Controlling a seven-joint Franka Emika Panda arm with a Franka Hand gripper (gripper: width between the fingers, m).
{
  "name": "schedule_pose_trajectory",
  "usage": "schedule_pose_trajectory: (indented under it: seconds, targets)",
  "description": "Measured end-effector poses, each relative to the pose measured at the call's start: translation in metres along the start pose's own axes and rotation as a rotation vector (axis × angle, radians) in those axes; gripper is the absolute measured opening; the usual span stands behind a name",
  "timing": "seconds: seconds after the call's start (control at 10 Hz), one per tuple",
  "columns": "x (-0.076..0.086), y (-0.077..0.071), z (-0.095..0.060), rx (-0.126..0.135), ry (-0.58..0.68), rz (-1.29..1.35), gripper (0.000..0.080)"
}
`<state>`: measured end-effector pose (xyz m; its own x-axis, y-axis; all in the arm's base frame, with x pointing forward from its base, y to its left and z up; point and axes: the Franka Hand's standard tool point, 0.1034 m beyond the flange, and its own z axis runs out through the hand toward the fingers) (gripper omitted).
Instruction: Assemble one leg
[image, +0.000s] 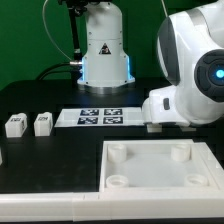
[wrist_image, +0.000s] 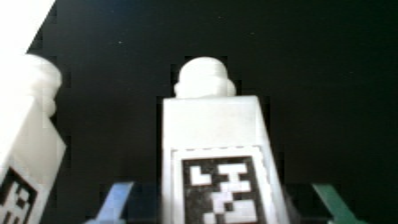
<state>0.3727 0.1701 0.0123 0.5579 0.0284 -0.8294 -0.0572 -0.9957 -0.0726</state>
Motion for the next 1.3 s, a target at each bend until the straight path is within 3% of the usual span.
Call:
schedule_pose_trajectory:
  seconds: [0.2,0.5,0.7,1.0,1.1,1.2,1.3]
  targets:
    - [-0.026,0.007,-0.028,0.008,-0.01,0.004,0.029]
    - [-0.05,0.019,-0.068,0.027,0.025,-0.027,0.0291]
    - [-0.041,0.016,-0.069,0.031,0.087,-0.027,0.0291]
    - [-0.033,0.02,-0.081,0.032,0.415,-0.036,0.0291]
    - [-0.029,0.033,-0.094,0.034,0.532,-0.054,0.0291]
    - [-0.033,0.04,-0.105,0.033,0.568,-0.067,0.0291]
    - [-0.031,0.044,-0.128,0.03,0.663,-0.092,0.0291]
